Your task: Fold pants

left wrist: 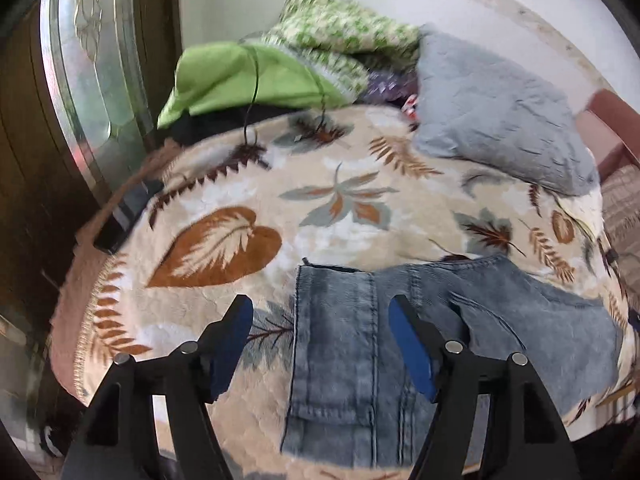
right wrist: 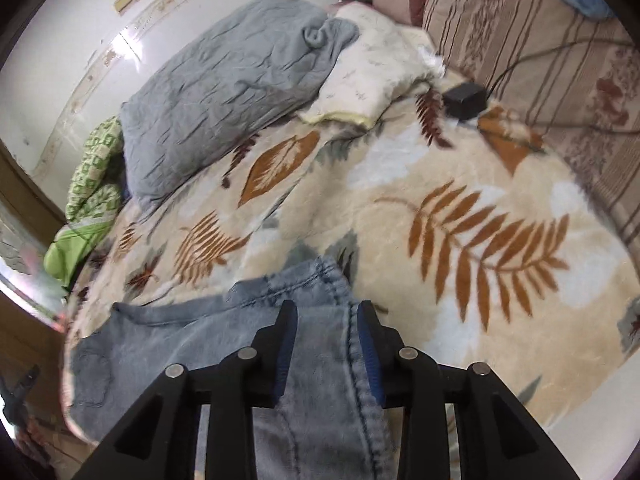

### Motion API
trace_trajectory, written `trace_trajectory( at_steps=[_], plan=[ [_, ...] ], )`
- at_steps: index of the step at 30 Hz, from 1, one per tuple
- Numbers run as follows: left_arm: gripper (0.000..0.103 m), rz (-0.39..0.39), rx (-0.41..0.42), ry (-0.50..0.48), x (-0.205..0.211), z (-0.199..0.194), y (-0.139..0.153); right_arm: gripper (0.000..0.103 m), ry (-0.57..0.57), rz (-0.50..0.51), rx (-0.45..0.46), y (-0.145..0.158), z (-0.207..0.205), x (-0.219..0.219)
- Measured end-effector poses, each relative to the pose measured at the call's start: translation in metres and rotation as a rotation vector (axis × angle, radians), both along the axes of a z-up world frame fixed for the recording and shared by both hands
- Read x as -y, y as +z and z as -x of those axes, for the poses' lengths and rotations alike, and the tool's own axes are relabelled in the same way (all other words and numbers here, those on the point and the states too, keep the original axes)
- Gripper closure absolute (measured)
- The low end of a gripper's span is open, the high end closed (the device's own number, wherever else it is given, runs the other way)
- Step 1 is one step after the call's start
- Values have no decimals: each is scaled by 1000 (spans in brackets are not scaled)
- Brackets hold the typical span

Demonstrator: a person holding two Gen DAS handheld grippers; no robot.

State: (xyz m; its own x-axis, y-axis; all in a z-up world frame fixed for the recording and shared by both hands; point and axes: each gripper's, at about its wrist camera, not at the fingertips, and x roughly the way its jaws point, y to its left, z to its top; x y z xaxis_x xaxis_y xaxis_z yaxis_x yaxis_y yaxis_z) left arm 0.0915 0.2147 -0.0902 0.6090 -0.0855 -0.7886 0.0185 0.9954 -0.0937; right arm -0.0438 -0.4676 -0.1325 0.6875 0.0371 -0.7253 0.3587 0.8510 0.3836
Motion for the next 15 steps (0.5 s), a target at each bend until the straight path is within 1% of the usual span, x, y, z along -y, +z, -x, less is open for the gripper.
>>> trace_trajectory(
  at_steps=[2, 3, 4, 5, 6, 7, 8, 9, 11, 13, 15],
  plan=[
    [32, 39, -37, 24, -5, -14, -11, 69, -17, 55, 113, 17, 12, -5],
    [32, 60, -53, 27, -6, -18, -15, 68, -29, 102, 183, 28, 21, -10],
    [32, 82, -73, 29, -7, -23, -21, 65, -41, 161, 264, 39, 31, -17],
    [32, 92, -86, 30, -7, -27, -25, 38, -55, 200, 320, 45, 39, -21],
    [31, 97, -99, 30, -6, -31, -30, 1, -87, 231, 376, 49, 47, -26],
    [31, 99, -115, 29, -5, -35, -35, 0, -126, 247, 415, 50, 54, -28],
    [31, 99, -136, 30, -4, -40, -40, 0, -141, 242, 423, 50, 56, -29],
    [31, 93, -158, 33, -2, -45, -46, 0, -135, 220, 390, 48, 53, -26],
    [31, 76, -195, 42, 4, -54, -56, 0, -118, 140, 277, 35, 42, -18],
    [31, 57, -200, 32, 10, -61, -60, 0, -92, 65, 157, 17, 32, -11],
    [31, 53, -211, 23, 13, -67, -63, 2, -81, 44, 77, 4, 27, -6]
  ],
)
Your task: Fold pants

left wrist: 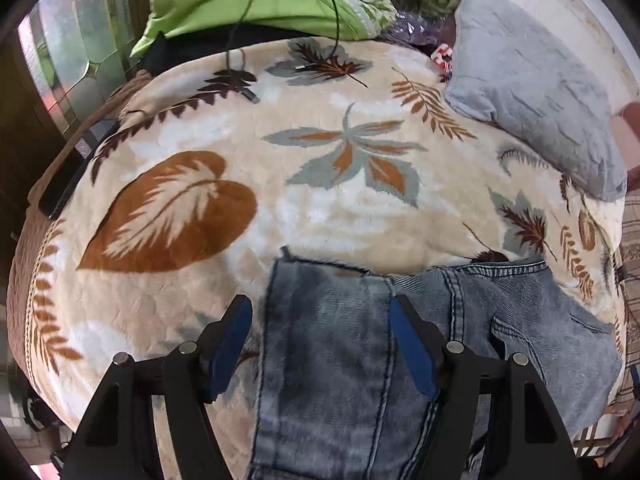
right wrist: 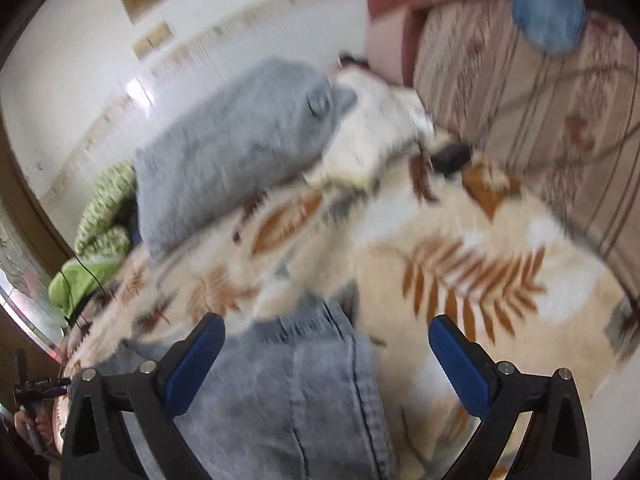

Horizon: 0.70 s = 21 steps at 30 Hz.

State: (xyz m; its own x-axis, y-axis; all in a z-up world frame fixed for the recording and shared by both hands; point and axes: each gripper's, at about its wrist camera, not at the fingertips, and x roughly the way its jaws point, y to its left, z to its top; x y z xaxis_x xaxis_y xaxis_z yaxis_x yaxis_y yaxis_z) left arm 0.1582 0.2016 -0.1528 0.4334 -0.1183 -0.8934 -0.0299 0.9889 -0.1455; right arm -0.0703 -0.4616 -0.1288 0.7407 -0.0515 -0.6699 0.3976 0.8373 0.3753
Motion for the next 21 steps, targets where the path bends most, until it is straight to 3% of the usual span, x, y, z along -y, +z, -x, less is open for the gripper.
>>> trace_trajectory(
  at_steps=[3, 5, 7, 9, 13, 15, 16, 17, 19, 21],
  plan=[
    [33, -17, -5, -23, 10, -5, 1, 2, 16, -24, -73, -14, -5, 8],
    [56, -34, -22, -54, 19, -7, -2, 6, 25, -43, -100, -24, -5, 17],
    [67, -19, -31, -64, 24, -8, -4, 14, 45, -87, -120, -31, -11, 23],
    [69, -43, -20, -71, 29, -7, -2, 23, 58, -124, -131, -35, -20, 29],
    [77, -60, -9, -81, 33, -7, 2, 31, 117, -204, -151, -47, -41, 32],
    [80, -57, -4, -81, 33, -8, 3, 48, 157, -245, -164, -54, -49, 28],
    [82, -50, 1, -79, 33, -8, 5, 52, 173, -232, -187, -57, -53, 22],
    [84, -44, 5, -74, 32, -8, 6, 59, 181, -191, -213, -59, -55, 16],
    [86, -30, 21, -58, 30, -6, 10, 84, 182, -79, -244, -56, -56, 5],
    [87, -18, 49, -49, 29, -4, 17, 89, 167, -41, -203, -45, -51, 3]
  ],
)
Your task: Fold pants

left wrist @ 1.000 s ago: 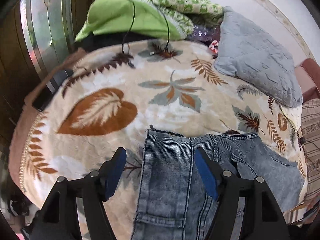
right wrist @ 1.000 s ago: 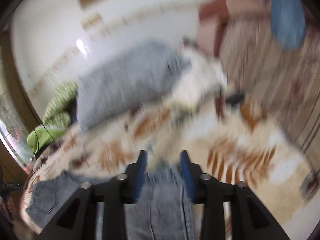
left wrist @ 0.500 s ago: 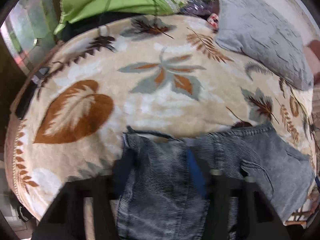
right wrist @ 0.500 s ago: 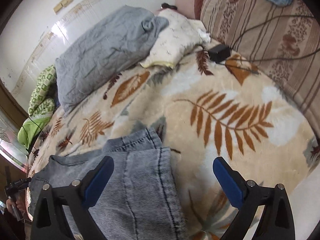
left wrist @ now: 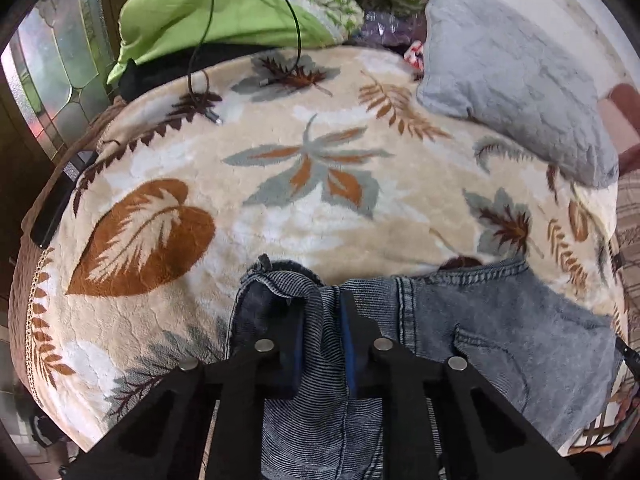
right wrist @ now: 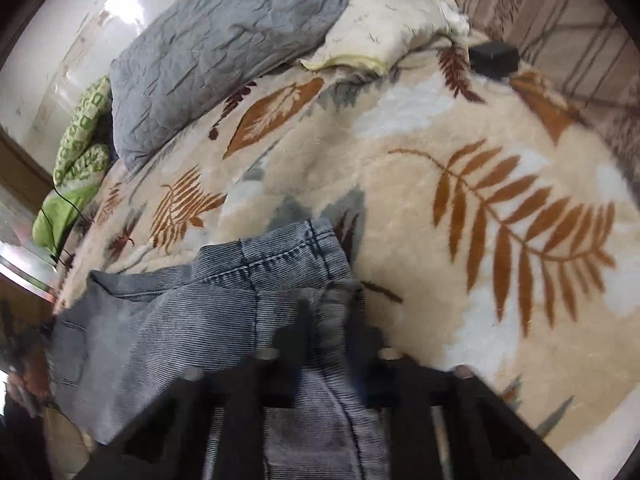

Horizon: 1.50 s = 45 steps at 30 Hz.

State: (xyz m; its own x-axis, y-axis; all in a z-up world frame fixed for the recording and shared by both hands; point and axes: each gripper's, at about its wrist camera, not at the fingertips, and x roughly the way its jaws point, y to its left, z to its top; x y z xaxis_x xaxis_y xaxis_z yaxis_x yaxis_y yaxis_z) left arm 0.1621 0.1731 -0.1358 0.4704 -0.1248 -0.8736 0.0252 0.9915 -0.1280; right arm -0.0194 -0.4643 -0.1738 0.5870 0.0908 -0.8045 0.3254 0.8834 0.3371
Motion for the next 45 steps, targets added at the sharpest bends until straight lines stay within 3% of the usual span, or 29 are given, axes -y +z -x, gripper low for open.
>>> trace_trajectory(
  at_steps=[9, 12, 15, 18, 19, 22, 25, 28, 30, 33, 38, 42, 45],
  plan=[
    [89, 66, 132, 32, -11, 4, 41, 90, -68, 82, 211, 51, -14, -4],
    [88, 62, 118, 70, -16, 1, 26, 90, -83, 112, 184, 45, -32, 0],
    [88, 60, 50, 105, -22, -6, -12, 90, -82, 114, 64, 13, -51, 9],
    [67, 76, 36, 163, -30, -5, -31, 86, -52, 86, -60, -16, -61, 12],
    [62, 92, 43, 183, -35, -2, -30, 85, -56, 105, -48, -13, -58, 11],
    [58, 111, 39, 198, -44, 6, -19, 84, -149, 221, -13, 11, -42, 13],
    [58, 52, 134, 234, -50, 27, 10, 83, -217, 208, 100, 34, -22, 13],
    [57, 61, 200, 158, -36, 55, 35, 81, -99, 88, 207, 51, -23, -14],
    [56, 105, 220, 75, -14, 74, 43, 72, 20, 18, 211, 55, -38, -50],
    [51, 140, 225, -52, 31, 100, 43, 72, 258, -51, 185, 57, -71, -126],
    [51, 237, 154, -237, 104, 133, 13, 71, 532, -92, 120, 50, -116, -227],
    [51, 277, 87, -301, 134, 145, -15, 54, 604, -135, 42, 26, -154, -259],
    [51, 288, 53, -297, 139, 143, -30, 52, 654, -110, -17, 4, -177, -280]
  ],
)
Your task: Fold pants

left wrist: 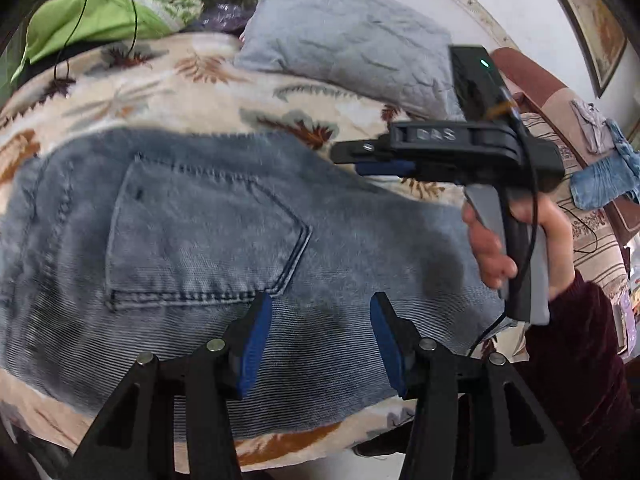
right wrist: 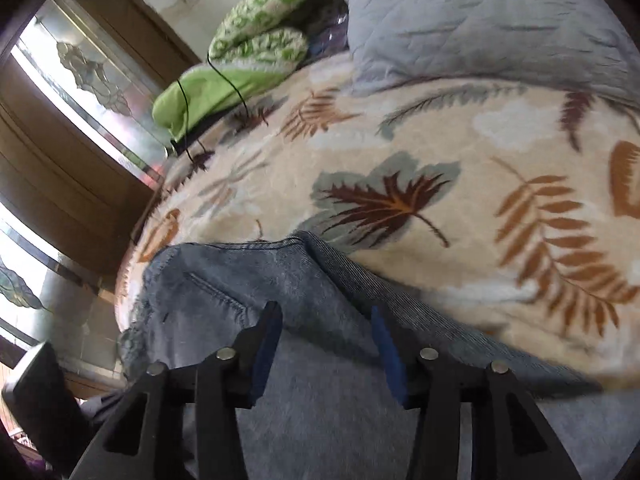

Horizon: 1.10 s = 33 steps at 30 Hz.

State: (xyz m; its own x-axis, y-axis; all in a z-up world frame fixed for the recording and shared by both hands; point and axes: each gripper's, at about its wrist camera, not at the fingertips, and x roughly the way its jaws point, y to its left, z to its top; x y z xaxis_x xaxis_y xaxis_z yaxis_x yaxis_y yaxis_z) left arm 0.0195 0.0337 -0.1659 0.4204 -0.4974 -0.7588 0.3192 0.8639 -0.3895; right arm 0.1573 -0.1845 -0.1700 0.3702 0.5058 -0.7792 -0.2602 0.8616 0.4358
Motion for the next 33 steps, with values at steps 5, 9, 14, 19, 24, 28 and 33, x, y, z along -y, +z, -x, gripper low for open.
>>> trace_trajectory(
  at_steps=[5, 9, 14, 19, 24, 28, 33],
  plan=[
    [51, -12, -24, -17, 2, -2, -14, 52, 46, 70, -30, -21, -14, -16],
    [51, -44, -16, -29, 8, -3, -14, 51, 71, 39, -49, -32, -18, -19],
    [51, -32, -44, -20, 5, -4, -11, 96, 85, 118, -22, -29, -14, -31],
    [51, -34, -64, 0, 2, -5, -6, 100, 24, 217, 71, -15, -12, -41],
    [51, -56, -56, 26, -5, 1, -4, 101, -47, 242, 89, -22, -22, -41],
    [51, -92, -36, 37, -7, 8, -2, 100, -94, 134, 73, -29, -28, -28],
    [48, -159, 2, 56, -7, 17, 2, 98, -240, -34, 92, 2, -2, 24]
  ],
)
